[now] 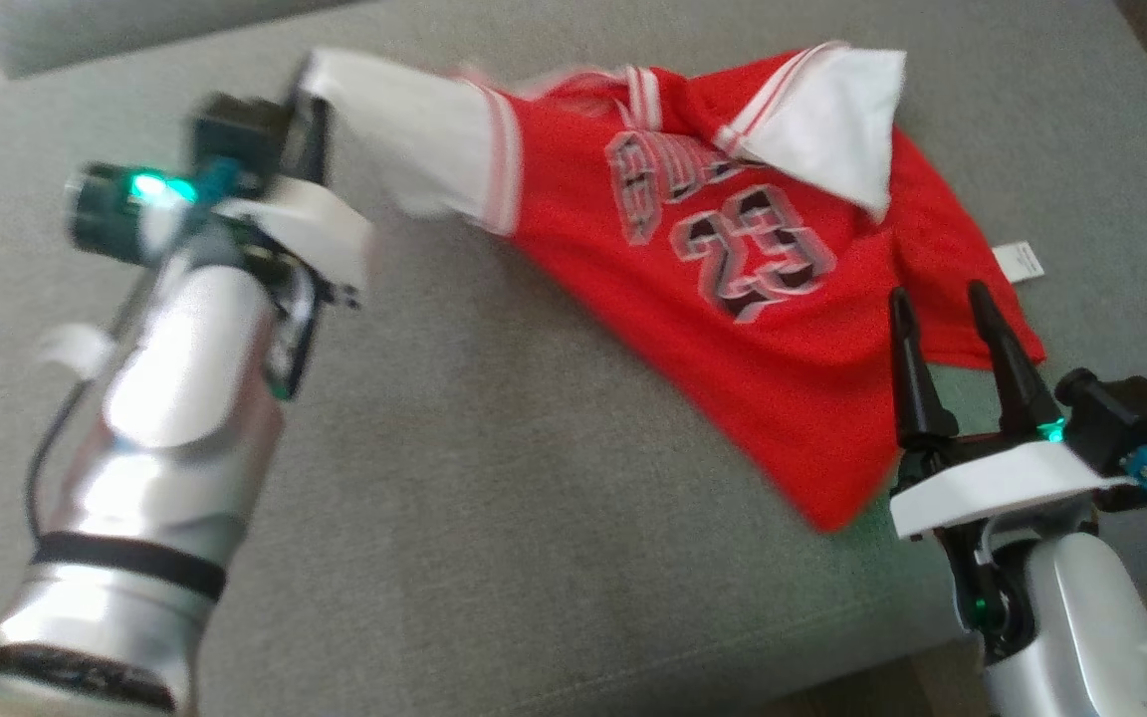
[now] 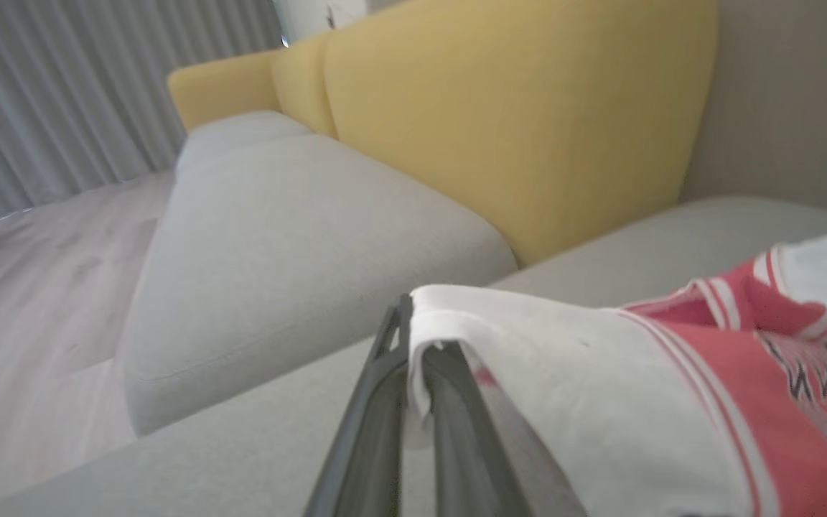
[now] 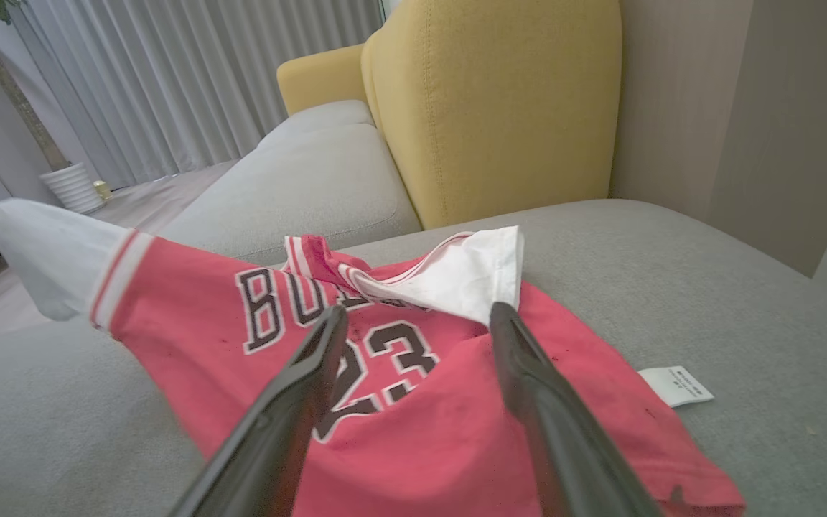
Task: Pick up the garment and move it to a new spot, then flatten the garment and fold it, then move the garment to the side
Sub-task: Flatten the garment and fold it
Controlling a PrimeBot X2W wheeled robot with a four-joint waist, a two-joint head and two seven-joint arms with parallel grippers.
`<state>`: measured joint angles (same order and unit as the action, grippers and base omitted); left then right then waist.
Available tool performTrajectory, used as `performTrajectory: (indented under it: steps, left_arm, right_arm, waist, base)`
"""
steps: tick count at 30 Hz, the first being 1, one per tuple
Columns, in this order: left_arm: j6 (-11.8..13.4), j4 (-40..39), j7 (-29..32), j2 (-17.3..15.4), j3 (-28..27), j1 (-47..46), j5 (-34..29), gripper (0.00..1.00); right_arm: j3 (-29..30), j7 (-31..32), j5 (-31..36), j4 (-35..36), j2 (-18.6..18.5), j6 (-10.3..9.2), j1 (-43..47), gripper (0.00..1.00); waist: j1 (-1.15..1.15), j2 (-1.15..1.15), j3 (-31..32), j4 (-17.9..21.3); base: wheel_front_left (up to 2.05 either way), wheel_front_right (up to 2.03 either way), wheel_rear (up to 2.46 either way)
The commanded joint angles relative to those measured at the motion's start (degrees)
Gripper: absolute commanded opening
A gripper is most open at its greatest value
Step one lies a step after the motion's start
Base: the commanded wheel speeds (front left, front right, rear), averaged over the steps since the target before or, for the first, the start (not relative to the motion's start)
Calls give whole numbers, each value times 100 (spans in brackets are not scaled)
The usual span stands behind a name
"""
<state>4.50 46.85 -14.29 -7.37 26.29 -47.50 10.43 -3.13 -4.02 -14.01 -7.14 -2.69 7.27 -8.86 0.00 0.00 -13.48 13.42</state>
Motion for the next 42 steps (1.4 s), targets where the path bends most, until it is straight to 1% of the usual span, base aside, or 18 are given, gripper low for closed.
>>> performTrajectory:
  steps: [1,5,9,11,13,18,19,20,21,26,28,31,37,42]
  left_arm:
    - [33,-309,-69,-251,-261,-93,61,0]
    - [143,-999,-70,-545,-659,271,103,0]
    - [158,-1286,-70,-734,-852,663,67,0]
    - [183,-1322,-70,-849,-919,1054,28,0]
    - [201,-1276,-70,-887,-933,1360,24,0]
    - [217,-1080,-71,-844,-907,2057,85,0]
    - [210,-1013,-71,-820,-886,2162,100,12]
    - [210,-965,-71,-798,-868,2239,106,64]
    - [225,-944,-71,-773,-871,2289,119,100]
    - [305,-1174,-71,-612,-1028,2441,245,100]
    - [338,-1391,-71,-543,-1150,2529,314,100]
    - [297,-1814,-71,-412,-1326,2746,431,100]
    - [182,-2579,-71,-160,-1523,3283,480,100]
    - [55,-2801,-71,-26,-1549,3498,447,100]
  right_arm:
    - [-137,12,33,159,-19,22,-102,100]
    - [-138,83,27,134,-19,22,-13,100]
    - [-173,151,25,89,-19,22,71,100]
    - [-197,203,1,39,-19,22,131,100]
    - [-200,236,-13,3,-19,22,173,100]
    - [-150,300,-69,-75,-19,22,252,100]
    - [-141,313,-75,-90,-19,22,264,100]
    - [-132,327,-79,-103,-19,22,274,100]
    - [-124,339,-80,-115,-19,22,281,100]
    - [-43,391,-77,-160,-19,22,317,100]
    - [15,412,-91,-167,-19,22,331,100]
    - [162,440,-132,-195,-19,22,351,100]
    - [803,544,-62,-458,-19,22,191,100]
    - [1568,793,149,-998,-19,22,-205,100]
  waist:
    - [0,0,195,-145]
    - [0,0,388,-398]
    - [0,0,565,-642]
    - [0,0,712,-788]
    - [0,0,801,-877]
    - [0,0,937,-1053]
    - [0,0,958,-1082]
    - [0,0,976,-1107]
    - [0,0,994,-1128]
    - [0,0,1107,-1231]
    - [0,0,1155,-1272]
    - [0,0,1201,-1342]
    - [0,0,1145,-1493]
    - [0,0,967,-1585]
  base:
    - [0,0,0]
    - [0,0,0]
    - [0,0,0]
    - [0,0,0]
    - [0,0,0]
    - [0,0,0]
    - [0,0,0]
    - [0,0,0]
    - [0,0,0]
    - [0,0,0]
    - [0,0,0]
    - [0,0,0]
    - [0,0,0]
    - [0,0,0]
